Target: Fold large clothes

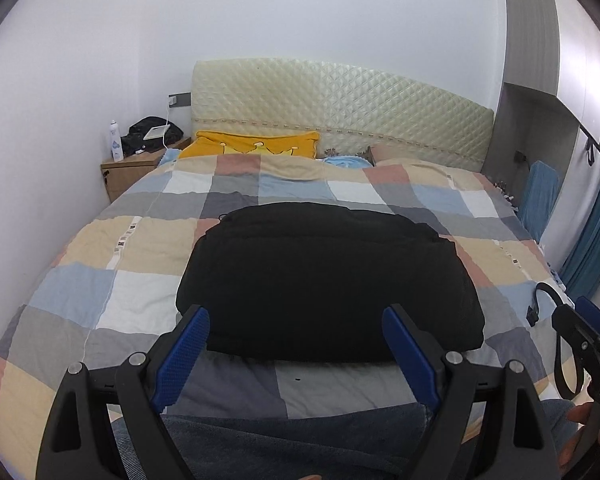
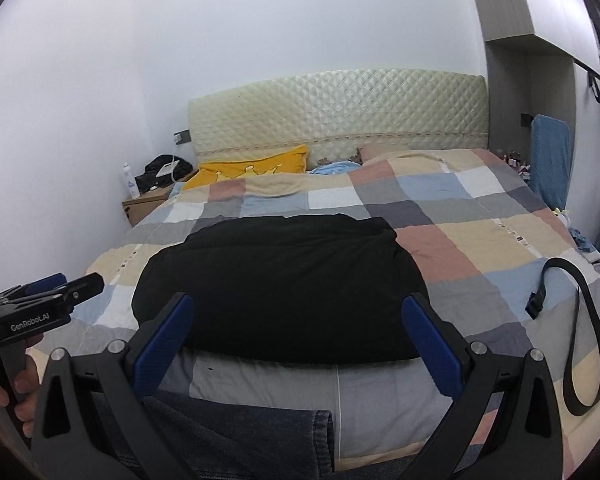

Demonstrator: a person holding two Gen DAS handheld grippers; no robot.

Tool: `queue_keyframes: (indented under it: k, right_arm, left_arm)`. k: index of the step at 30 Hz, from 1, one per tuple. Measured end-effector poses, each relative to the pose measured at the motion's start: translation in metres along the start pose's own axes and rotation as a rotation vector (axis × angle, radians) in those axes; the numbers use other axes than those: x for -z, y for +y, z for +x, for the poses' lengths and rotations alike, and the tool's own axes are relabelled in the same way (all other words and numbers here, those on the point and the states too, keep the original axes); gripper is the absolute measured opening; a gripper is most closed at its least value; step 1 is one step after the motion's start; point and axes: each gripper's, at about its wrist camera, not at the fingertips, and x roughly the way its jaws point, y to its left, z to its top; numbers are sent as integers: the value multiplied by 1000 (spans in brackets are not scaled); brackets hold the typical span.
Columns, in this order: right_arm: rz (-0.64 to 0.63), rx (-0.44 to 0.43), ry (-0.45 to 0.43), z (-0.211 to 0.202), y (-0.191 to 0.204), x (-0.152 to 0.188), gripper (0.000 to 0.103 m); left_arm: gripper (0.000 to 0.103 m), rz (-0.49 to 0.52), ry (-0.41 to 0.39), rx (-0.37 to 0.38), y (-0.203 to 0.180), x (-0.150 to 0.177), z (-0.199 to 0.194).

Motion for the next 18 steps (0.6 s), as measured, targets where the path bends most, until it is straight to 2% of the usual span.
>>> queue_keyframes:
  k: [9, 18]
  right_arm:
    - [16, 23, -1, 0, -4, -4, 103]
    - [13, 25, -4, -1, -3, -3, 103]
  left_arm:
    - [88, 18, -29, 8, -5, -9, -7]
    - [88, 20, -9, 13, -9, -12, -3]
